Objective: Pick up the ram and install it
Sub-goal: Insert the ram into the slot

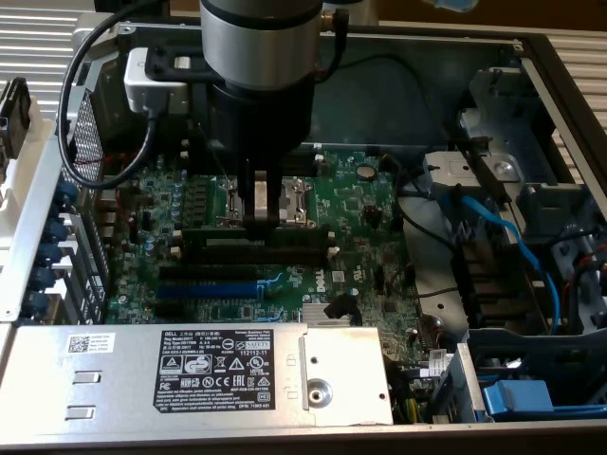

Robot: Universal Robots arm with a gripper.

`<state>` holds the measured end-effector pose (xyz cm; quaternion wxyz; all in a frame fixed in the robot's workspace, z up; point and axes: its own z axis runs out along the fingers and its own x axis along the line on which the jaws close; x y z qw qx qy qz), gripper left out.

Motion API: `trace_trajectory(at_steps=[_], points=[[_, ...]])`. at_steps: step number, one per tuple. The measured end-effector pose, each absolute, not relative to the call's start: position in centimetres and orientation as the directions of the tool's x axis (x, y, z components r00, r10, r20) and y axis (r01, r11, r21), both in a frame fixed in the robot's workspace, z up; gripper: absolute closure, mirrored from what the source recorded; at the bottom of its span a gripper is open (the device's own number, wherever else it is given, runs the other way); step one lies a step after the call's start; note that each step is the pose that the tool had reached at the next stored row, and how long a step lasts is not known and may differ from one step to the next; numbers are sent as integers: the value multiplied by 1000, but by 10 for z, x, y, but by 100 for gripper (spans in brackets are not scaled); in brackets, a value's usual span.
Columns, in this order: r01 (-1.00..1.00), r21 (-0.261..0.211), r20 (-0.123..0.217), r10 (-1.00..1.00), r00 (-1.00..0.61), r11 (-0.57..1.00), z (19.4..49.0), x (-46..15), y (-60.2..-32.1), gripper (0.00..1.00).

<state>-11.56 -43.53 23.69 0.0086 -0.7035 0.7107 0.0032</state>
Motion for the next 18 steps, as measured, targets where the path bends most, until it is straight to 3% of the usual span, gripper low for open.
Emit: trace_trajectory(at_steps=[18], points=[[-1000, -13, -16, -1000, -15, 15, 237, -116, -435, 88]])
